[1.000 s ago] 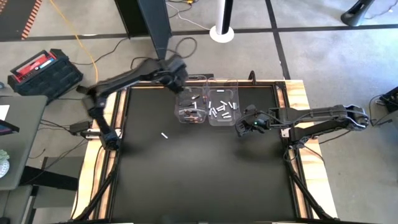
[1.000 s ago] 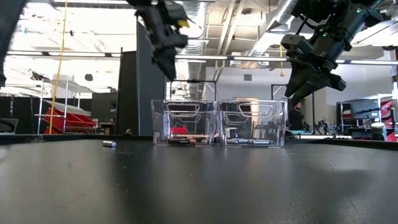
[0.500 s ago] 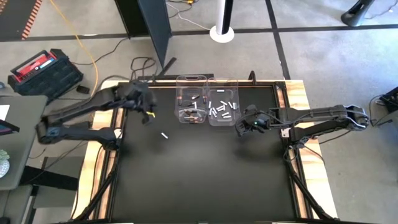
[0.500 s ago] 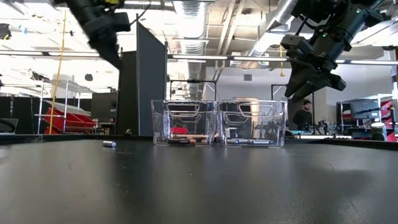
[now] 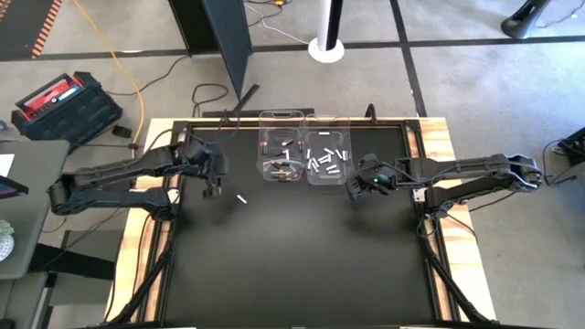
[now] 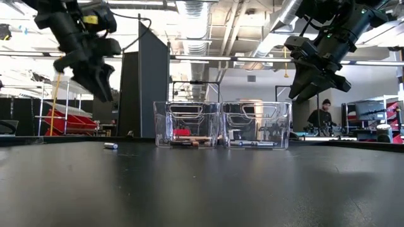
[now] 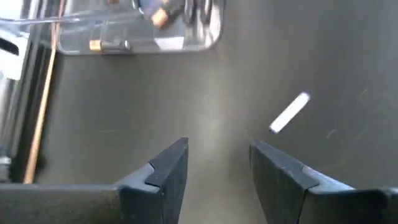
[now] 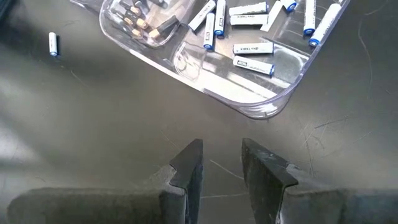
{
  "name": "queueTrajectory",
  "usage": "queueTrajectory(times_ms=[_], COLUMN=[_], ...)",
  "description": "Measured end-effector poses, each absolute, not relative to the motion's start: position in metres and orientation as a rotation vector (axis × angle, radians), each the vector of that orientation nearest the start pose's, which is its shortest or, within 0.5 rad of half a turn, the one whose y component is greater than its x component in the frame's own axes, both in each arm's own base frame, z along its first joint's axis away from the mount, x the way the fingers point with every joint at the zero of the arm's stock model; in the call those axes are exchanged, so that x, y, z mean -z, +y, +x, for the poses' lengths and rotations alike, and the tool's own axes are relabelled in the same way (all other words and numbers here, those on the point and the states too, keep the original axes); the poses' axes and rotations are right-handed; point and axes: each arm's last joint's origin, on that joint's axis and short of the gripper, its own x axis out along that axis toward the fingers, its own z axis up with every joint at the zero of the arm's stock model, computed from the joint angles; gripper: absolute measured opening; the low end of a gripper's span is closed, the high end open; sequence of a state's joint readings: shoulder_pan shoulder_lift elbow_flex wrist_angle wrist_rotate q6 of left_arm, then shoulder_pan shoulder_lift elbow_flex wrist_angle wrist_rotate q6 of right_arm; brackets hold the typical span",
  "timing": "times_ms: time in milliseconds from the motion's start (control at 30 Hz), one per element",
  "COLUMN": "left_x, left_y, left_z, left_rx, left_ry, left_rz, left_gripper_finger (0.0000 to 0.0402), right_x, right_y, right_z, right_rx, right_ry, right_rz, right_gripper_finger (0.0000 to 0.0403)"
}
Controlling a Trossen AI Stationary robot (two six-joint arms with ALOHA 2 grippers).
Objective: Sort batteries
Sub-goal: Put the white battery into the right transparent bin
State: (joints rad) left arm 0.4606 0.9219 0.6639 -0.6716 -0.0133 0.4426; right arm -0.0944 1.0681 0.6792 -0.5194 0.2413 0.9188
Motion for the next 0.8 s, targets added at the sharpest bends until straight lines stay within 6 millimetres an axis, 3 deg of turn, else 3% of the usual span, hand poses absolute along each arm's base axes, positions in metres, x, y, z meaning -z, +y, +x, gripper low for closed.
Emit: queueTrajectory(times_ms=[133, 367, 800], left_x=[-0.222, -0.216, -0.175], left_y=[0.078, 0.075, 0.076], left_z=[0.156, 0.167, 0.198], left_rx=[-0.243, 0.079, 0.257], left_ry=[1.033, 0.954, 1.084], left_rz=[0.192, 0.268, 0.294], left_gripper_finger=[0.0164, 0.0140, 0.0126], right_x=[-0.222, -0.222, -0.222], right_y=[-0.026, -0.026, -0.026], right_z=[0.200, 0.200, 0.200], right_rx=[0.703, 0.703, 0.711], right_ry=[0.696, 0.693, 0.685], right_rz=[0.778, 0.781, 0.801], right_gripper_finger=[0.0127, 0.0127, 0.0127])
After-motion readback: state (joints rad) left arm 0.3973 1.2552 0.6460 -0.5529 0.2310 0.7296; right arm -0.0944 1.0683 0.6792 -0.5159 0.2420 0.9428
